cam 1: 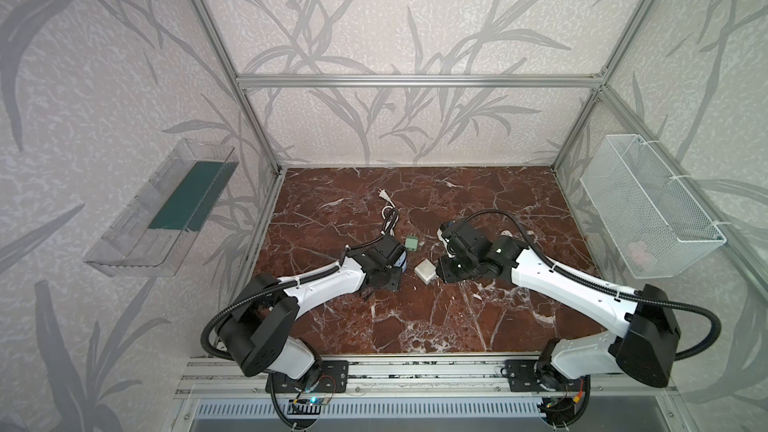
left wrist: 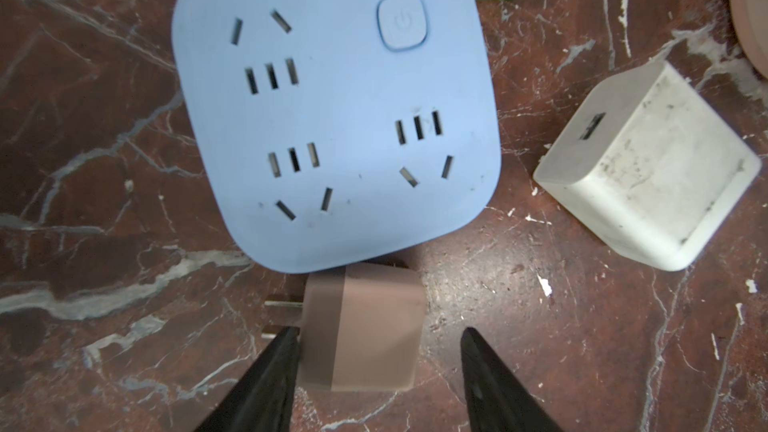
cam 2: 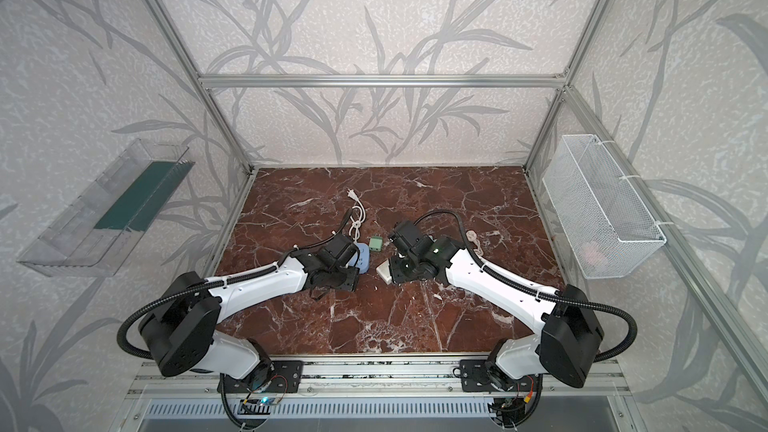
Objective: Insert the plug
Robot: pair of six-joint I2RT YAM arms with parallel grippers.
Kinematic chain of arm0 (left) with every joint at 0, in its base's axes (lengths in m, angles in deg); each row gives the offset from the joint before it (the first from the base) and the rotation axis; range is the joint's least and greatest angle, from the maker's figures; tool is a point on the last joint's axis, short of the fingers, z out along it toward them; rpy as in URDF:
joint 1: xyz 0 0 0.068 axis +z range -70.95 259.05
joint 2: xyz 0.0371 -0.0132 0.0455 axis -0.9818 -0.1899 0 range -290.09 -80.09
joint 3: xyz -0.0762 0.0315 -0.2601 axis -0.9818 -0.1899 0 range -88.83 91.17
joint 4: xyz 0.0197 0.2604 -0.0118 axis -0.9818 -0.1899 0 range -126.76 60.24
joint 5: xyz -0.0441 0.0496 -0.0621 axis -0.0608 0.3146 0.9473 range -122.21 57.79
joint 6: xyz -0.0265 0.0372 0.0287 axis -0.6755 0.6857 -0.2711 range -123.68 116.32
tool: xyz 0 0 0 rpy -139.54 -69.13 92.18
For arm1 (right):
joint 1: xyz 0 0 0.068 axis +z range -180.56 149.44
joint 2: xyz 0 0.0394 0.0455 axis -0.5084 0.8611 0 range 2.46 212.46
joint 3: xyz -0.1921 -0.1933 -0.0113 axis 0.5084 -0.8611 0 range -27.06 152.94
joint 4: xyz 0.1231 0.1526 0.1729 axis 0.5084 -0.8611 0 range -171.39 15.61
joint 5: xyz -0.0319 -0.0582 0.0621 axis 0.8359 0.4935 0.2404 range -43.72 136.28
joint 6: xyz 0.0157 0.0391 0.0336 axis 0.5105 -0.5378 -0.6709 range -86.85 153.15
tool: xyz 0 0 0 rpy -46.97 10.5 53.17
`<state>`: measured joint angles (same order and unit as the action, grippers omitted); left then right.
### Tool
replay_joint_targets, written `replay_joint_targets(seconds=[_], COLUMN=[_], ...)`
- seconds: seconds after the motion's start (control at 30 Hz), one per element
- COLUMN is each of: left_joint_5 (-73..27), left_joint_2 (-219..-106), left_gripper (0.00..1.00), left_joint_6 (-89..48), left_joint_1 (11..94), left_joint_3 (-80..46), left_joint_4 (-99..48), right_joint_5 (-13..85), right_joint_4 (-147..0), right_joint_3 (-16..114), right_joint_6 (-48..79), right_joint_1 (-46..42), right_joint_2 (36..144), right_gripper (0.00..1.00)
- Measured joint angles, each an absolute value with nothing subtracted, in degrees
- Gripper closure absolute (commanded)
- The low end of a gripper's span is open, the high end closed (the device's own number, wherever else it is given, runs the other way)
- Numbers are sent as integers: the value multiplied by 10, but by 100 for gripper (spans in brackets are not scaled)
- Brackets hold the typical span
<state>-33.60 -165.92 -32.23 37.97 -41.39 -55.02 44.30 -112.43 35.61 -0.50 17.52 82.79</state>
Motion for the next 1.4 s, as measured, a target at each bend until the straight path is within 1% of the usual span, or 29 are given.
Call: replay_joint_targets(seconds=[0.4, 0.67, 0.87, 0.93, 1.07, 1.13, 1.27, 1.4], left_joint_5=[-295, -246, -232, -237, -272, -286, -318, -345], left_joint_2=[-1661, -1628, -1600, -1589, -1577, -1578, -1593, -1637], left_gripper=[39, 38, 36, 33, 20, 16, 15, 15], left_joint_6=[-352, -382, -383, -378, -353, -333, -303, -281], left_joint_1=[380, 371, 368, 368, 368, 368, 369, 370], left_joint_3=[-412, -442, -444, -444, -436, -429, -414, -389], left_joint_4=[-546, -521, -525, -534, -560, -570, -576, -574], right_joint_5=[452, 452, 452, 453, 454, 454, 456, 456], right_joint_4=[-1126, -1122, -1121, -1120, -1116, -1114, -1108, -1106], right_joint_3=[343, 322, 319, 318, 311, 310, 309, 309], right_joint_6=[-5, -5, -5, -5, -5, -5, -5, -5], right_joint_1=[175, 175, 175, 175, 175, 175, 172, 168], right_joint_2=[821, 819, 819, 818, 811, 807, 803, 803], right_gripper=[70, 70, 70, 70, 70, 70, 70, 70])
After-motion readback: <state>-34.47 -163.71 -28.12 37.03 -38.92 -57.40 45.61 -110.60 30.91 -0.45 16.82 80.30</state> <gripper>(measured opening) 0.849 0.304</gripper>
